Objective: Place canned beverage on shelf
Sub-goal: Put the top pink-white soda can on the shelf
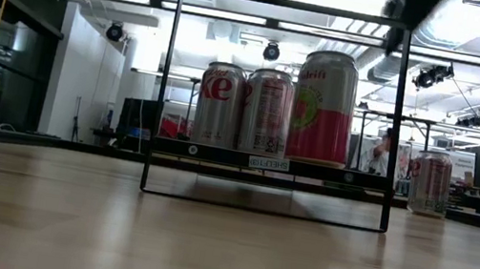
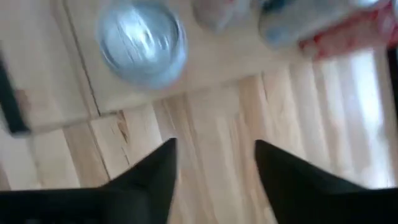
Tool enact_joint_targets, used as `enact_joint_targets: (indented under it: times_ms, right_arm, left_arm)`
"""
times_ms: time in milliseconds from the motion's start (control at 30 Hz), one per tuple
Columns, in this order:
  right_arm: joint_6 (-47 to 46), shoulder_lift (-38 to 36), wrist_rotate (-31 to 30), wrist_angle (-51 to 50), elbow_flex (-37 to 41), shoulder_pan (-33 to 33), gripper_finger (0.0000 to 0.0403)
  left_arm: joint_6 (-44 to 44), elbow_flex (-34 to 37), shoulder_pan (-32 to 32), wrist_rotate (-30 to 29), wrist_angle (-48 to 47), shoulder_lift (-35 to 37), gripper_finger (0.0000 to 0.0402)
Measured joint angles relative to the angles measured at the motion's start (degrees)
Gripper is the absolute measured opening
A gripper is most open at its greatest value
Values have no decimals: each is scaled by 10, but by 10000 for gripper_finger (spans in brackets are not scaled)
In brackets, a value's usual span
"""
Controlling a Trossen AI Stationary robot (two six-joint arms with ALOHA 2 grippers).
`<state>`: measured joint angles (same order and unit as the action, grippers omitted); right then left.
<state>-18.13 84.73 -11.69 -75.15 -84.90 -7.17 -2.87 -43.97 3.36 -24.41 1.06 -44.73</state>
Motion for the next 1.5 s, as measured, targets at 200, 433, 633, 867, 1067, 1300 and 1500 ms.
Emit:
enact_joint_targets:
  times_ms: [200,433,633,867,1067,1300,1500]
  right_arm:
    - [-99,-132,45,172,222,-23,38]
    - [-73,-204,92,339,349,-36,25]
    - [53,-200,91,340,371,-38,2]
    - [67,-198,89,371,371,-27,7]
    - [65,-198,89,384,371,-22,1]
    - [62,-198,89,396,371,-22,2]
    - [62,-198,89,399,371,-22,2]
  left_arm:
    - [0,0,0,17,0,0,0]
    - [0,0,0,17,0,0,0]
    - [0,0,0,17,0,0,0]
    - [0,0,0,17,0,0,1]
    - [0,0,0,18,0,0,0]
    - [0,0,0,17,0,0,1]
    - [0,0,0,17,0,0,0]
